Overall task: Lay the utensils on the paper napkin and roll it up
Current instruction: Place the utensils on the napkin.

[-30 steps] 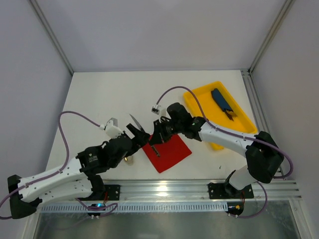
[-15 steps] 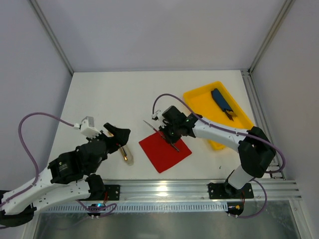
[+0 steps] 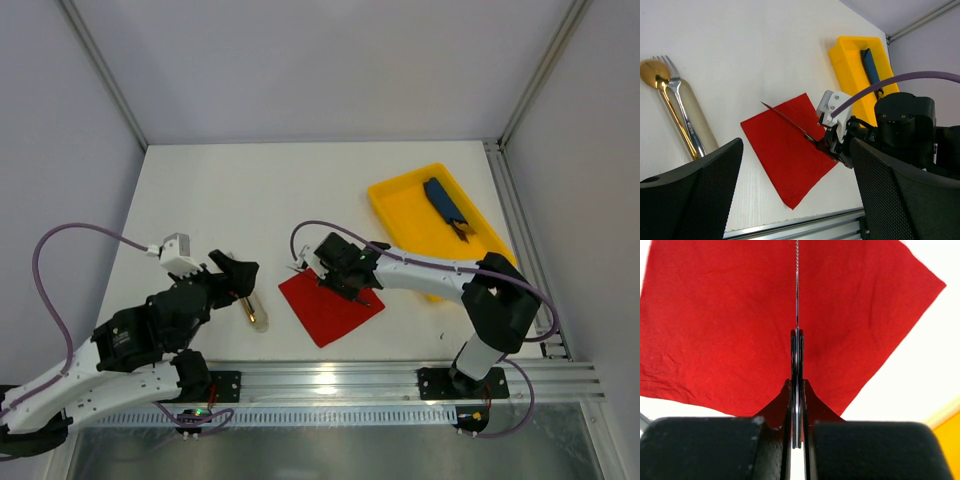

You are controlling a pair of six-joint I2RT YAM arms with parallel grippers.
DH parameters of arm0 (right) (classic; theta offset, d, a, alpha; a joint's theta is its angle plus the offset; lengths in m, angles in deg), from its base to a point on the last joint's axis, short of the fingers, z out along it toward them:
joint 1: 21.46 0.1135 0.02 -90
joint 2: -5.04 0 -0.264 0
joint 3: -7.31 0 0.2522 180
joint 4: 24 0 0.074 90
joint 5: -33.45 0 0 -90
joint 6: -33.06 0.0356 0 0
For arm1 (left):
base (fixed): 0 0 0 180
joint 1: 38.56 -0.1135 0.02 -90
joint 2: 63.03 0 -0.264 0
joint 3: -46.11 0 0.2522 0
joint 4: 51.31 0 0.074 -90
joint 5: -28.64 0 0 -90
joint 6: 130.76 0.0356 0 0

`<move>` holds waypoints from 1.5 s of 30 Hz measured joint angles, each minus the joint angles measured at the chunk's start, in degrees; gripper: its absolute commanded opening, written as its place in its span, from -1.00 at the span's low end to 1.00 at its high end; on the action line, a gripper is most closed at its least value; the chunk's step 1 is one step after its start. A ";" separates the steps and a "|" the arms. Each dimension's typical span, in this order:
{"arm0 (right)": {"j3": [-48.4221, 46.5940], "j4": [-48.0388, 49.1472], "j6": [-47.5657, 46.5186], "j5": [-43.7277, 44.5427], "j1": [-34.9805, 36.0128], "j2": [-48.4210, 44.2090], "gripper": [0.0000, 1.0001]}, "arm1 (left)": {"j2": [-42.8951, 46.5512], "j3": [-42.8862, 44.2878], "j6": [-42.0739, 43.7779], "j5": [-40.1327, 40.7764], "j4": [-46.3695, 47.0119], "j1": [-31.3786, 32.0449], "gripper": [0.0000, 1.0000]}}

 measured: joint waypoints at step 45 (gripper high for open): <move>-4.44 1.16 -14.38 1.86 5.92 7.50 -0.93 | 2.84 -2.86 0.07 0.68 0.39 0.00 0.79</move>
